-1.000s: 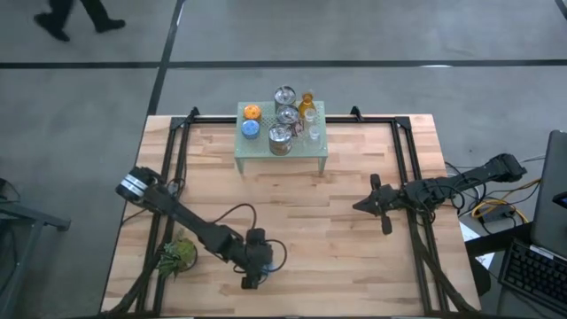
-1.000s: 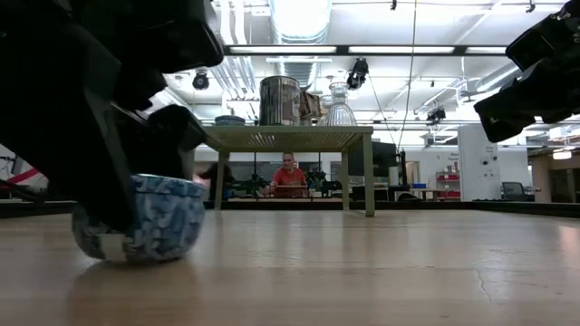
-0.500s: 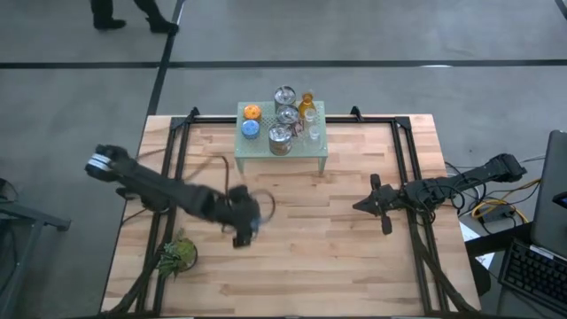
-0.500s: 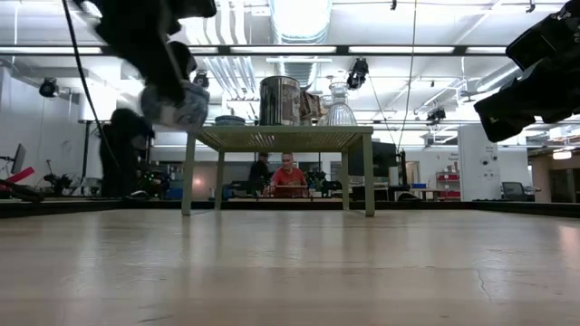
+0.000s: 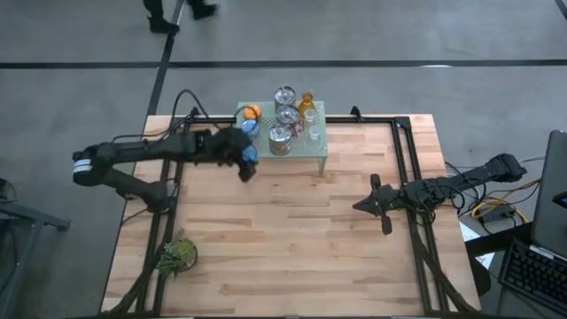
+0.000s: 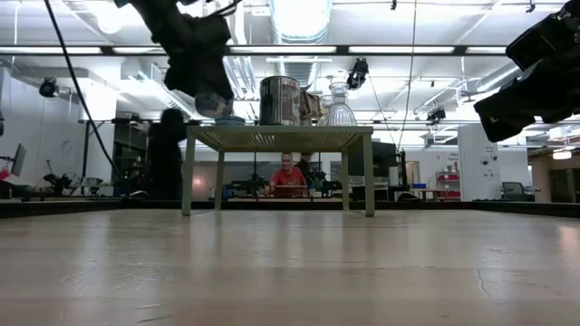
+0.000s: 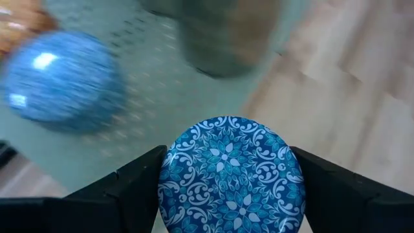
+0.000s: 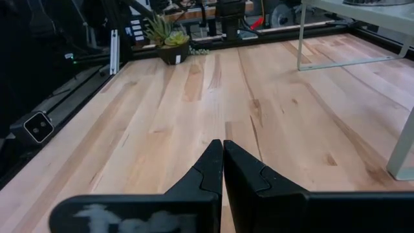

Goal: Pick & Place candle stick holders
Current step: Put the blue scented candle on the shelf, then return to Home Position

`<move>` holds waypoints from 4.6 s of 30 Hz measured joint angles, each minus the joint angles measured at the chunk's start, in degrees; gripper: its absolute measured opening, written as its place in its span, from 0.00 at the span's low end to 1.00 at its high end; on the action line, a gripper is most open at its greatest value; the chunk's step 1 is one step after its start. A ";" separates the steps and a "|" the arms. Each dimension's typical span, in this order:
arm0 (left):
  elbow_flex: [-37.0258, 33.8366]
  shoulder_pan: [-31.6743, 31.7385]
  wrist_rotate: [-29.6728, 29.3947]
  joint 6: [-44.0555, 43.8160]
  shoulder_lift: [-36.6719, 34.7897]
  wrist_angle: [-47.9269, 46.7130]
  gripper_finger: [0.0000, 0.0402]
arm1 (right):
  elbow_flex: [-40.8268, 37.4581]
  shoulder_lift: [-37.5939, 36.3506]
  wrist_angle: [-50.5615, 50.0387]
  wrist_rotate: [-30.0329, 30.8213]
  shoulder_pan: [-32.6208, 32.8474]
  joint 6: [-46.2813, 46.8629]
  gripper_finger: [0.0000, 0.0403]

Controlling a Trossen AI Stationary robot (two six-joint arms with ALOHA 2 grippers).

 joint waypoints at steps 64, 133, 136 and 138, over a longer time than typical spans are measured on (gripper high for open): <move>-27.71 -10.09 8.05 7.59 -26.44 31.70 0.03 | 0.01 -0.12 1.47 0.23 -0.28 1.46 0.02; -56.10 -20.95 -3.40 11.37 -69.73 23.31 0.04 | 0.00 -4.80 -4.03 -0.05 -6.16 -1.37 0.02; -56.10 -20.95 -3.40 11.37 -69.73 23.27 0.04 | 0.00 -4.86 -4.03 -0.05 -6.16 -1.37 0.02; -56.10 -20.95 -3.40 11.37 -69.73 23.25 0.04 | 0.00 -4.86 -4.03 -0.05 -6.16 -1.37 0.02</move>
